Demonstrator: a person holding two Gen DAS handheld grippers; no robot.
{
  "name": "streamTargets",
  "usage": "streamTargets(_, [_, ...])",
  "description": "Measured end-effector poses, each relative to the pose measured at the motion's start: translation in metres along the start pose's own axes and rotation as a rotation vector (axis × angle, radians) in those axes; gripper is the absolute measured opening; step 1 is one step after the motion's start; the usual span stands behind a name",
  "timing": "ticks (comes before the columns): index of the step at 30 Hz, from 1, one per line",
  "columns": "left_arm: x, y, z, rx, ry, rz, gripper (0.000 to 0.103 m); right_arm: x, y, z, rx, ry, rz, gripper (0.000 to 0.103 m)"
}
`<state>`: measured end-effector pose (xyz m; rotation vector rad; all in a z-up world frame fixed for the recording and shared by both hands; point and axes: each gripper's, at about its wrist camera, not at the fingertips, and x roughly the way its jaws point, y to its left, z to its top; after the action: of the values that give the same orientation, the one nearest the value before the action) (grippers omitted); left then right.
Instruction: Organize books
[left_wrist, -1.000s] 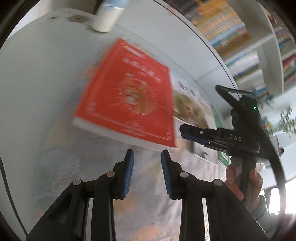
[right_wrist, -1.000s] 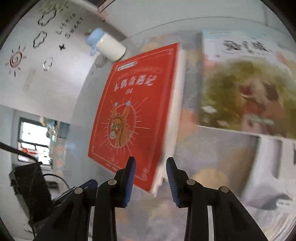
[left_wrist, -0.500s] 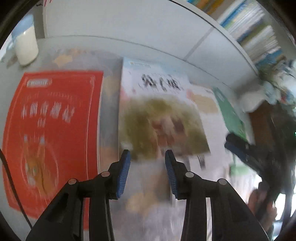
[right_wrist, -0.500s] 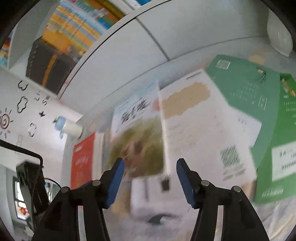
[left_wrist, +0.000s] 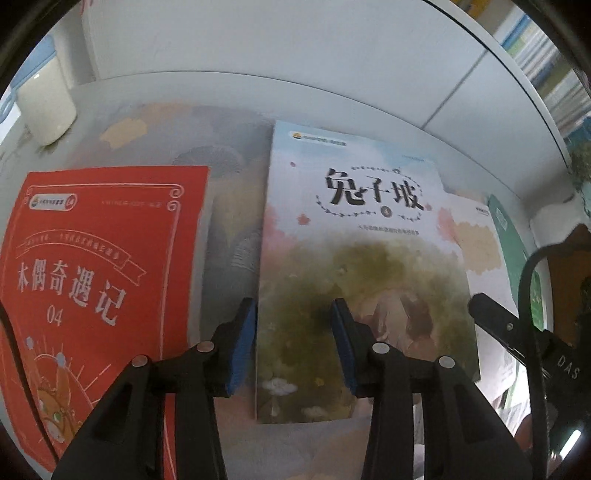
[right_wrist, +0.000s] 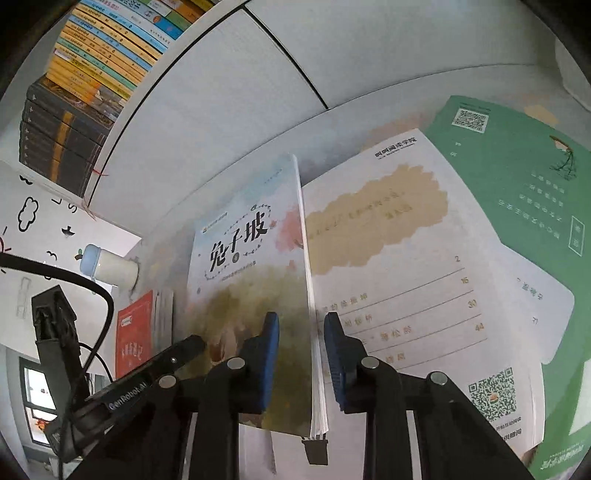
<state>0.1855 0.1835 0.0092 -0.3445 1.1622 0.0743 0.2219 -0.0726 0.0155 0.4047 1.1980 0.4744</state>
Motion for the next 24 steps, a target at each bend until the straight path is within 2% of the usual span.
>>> streamTargets(3, [-0.004,0.0,-0.005,0.023,0.012,-0.025,0.038,0.001,-0.001,0.0,0.003,0.007,0.016,0.026])
streamTargets(7, [-0.014,0.0,-0.021,0.052,0.03,-0.102,0.038,-0.006,-0.001,-0.004,-0.016,0.017,0.01,0.026])
streamTargets(13, [-0.029,-0.017,-0.077,0.122,0.042,-0.205,0.038,-0.038,-0.024,-0.03,-0.038,0.042,0.011,0.027])
streamTargets(17, [-0.038,-0.035,-0.115,0.214,0.012,-0.176,0.04,-0.061,-0.04,-0.062,-0.064,0.043,0.01,0.028])
streamTargets(19, [-0.044,-0.042,-0.127,0.23,0.01,-0.166,0.04,-0.065,-0.049,-0.075,-0.042,0.073,0.012,0.028])
streamTargets(23, [-0.06,-0.053,-0.165,0.259,0.022,-0.173,0.04,-0.088,-0.057,-0.11,-0.056,0.078,-0.015,0.029])
streamTargets(24, [-0.066,-0.056,-0.183,0.278,0.028,-0.177,0.04,-0.095,-0.06,-0.12,-0.058,0.081,-0.02,0.029])
